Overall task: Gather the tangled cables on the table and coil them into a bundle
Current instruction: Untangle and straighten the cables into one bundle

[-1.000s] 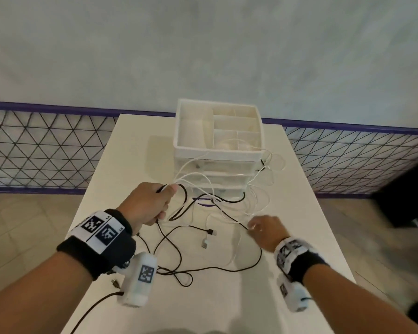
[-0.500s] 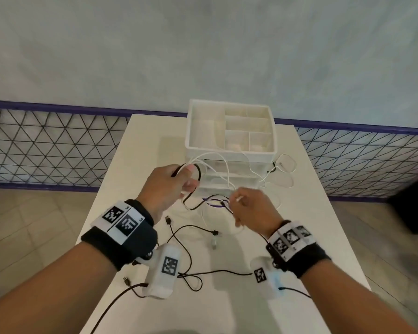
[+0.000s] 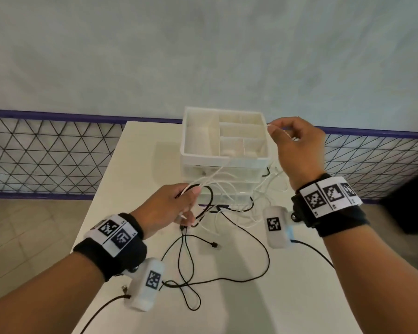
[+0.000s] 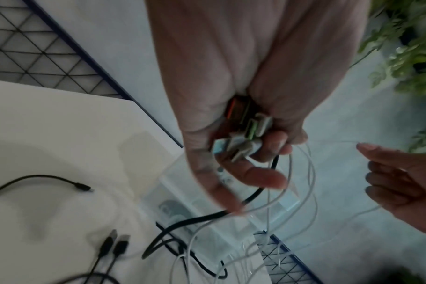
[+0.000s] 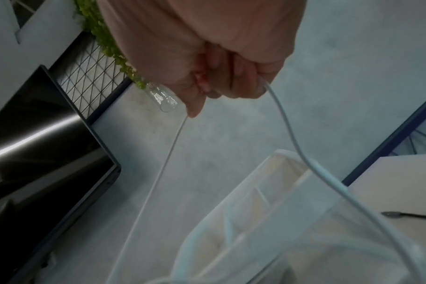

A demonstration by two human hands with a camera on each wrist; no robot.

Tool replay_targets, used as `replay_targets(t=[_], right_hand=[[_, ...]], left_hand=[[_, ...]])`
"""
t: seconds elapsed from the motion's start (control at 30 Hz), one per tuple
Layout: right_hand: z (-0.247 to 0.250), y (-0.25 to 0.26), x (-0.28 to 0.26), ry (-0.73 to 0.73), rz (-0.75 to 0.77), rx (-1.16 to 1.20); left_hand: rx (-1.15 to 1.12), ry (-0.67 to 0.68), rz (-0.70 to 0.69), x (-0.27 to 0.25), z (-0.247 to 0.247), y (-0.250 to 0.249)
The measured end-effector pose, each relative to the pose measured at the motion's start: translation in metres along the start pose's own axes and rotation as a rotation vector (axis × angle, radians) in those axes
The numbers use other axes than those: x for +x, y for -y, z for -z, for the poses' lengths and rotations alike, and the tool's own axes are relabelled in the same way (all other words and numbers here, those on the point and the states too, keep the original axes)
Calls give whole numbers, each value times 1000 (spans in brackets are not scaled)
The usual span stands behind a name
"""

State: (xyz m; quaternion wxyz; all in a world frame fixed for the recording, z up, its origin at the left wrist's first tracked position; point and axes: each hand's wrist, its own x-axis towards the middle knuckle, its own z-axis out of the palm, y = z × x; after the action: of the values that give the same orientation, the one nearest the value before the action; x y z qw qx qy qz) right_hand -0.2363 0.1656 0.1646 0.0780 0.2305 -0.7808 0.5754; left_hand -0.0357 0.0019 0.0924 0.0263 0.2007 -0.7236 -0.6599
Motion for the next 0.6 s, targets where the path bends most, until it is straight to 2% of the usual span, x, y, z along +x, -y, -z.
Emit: replay_targets(t=[0.1, 0.23, 0.3, 0.37, 0.47, 0.53, 0.6], right_hand=[[6, -20, 2, 77, -13, -129], [20, -76, -5, 439, -149, -622], [30, -102, -10, 532, -259, -827], [35, -107, -10, 508, -364, -811], [38, -79, 5, 339, -416, -380], [44, -46, 20, 186, -332, -215], [52, -18, 35, 30, -203, -180]], left_hand=[[-48, -120, 6, 1, 12, -1], [-232, -367, -21, 4, 35, -12], [-278, -418, -18, 3, 46, -17], [-261, -429, -7, 2, 50, -18], [-164, -408, 40, 4, 48, -10], [-117, -381, 86, 6, 44, -3], [-92, -369, 124, 6, 42, 2]])
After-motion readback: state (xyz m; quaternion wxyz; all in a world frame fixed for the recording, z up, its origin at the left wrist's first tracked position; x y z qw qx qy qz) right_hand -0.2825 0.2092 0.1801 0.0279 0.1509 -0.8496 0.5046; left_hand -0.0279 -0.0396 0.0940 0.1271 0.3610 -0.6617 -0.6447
